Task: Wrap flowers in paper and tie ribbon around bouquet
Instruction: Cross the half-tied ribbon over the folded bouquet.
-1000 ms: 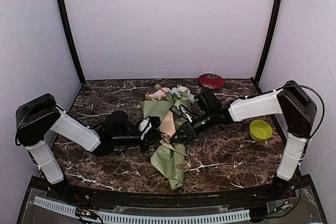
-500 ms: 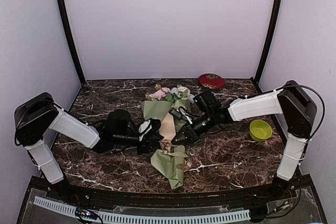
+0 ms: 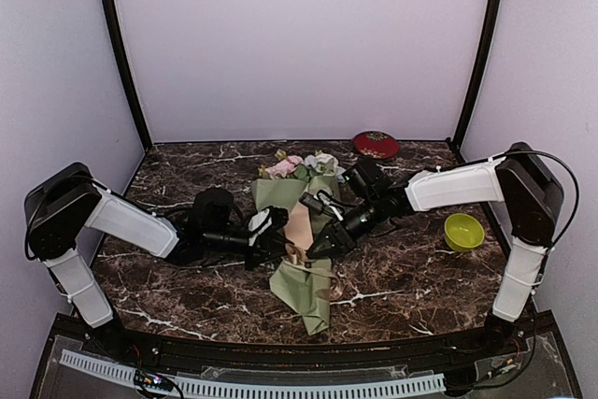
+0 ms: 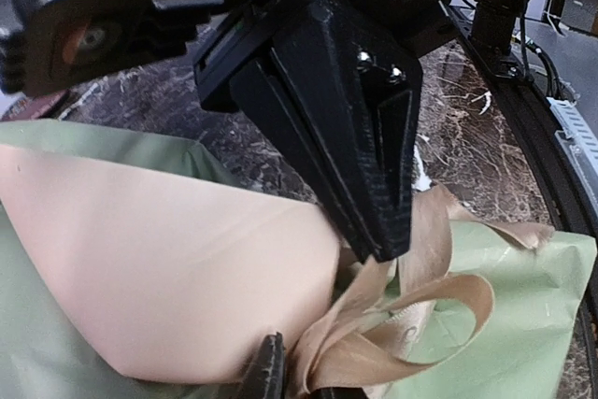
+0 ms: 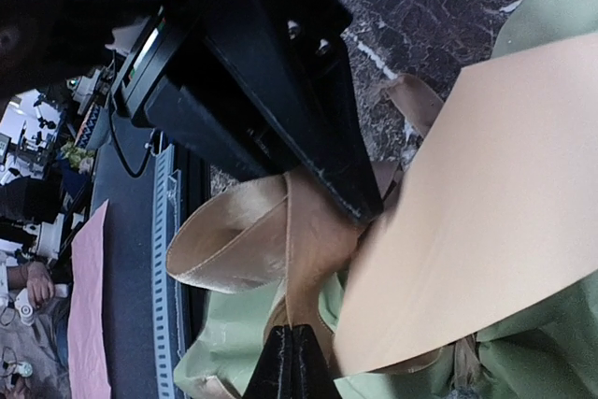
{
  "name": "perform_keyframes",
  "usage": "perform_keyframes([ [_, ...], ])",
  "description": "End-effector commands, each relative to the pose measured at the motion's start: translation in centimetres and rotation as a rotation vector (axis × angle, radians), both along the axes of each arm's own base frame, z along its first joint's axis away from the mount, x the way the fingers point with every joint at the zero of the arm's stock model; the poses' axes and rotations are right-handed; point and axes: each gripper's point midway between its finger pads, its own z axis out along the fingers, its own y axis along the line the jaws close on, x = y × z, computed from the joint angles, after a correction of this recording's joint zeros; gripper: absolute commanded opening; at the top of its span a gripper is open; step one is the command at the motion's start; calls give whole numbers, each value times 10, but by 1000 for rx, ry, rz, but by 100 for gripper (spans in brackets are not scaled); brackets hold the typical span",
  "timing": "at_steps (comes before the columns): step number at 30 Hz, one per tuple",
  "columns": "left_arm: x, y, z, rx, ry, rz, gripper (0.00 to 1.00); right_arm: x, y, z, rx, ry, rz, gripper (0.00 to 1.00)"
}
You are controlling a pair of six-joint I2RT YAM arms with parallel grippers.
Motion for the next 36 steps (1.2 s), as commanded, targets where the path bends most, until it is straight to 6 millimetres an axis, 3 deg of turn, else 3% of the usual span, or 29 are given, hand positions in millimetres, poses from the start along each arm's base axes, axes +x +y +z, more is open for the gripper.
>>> perform_keyframes([
  [1, 13, -1, 39, -111, -140, 43, 9, -17, 2, 22, 32, -2, 98, 0],
  [6, 11, -4, 37, -127, -128, 25, 7, -21, -1, 21, 8, 2, 118, 2],
  [13, 5, -1, 31, -129, -112, 16, 5, -3, 5, 60, 103, -29, 82, 30],
  [16, 5, 0, 29, -124, -118, 17, 4, 9, 11, 72, 116, -29, 32, 32],
  [18, 4, 0, 30, -128, -119, 14, 4, 17, 17, 72, 118, -3, -4, 27],
  [21, 3, 0, 31, -139, -117, 9, 3, 31, 24, 57, 73, 36, -82, 16],
  [25, -1, 1, 32, -155, -117, 3, 2, 44, 24, 27, -16, 63, -156, 9],
  [32, -3, 1, 33, -177, -109, 2, 1, 35, 25, 0, -71, 114, -91, 8],
  [36, -2, 1, 29, -174, -107, 2, 1, 21, 26, 0, -28, 140, 5, 8],
])
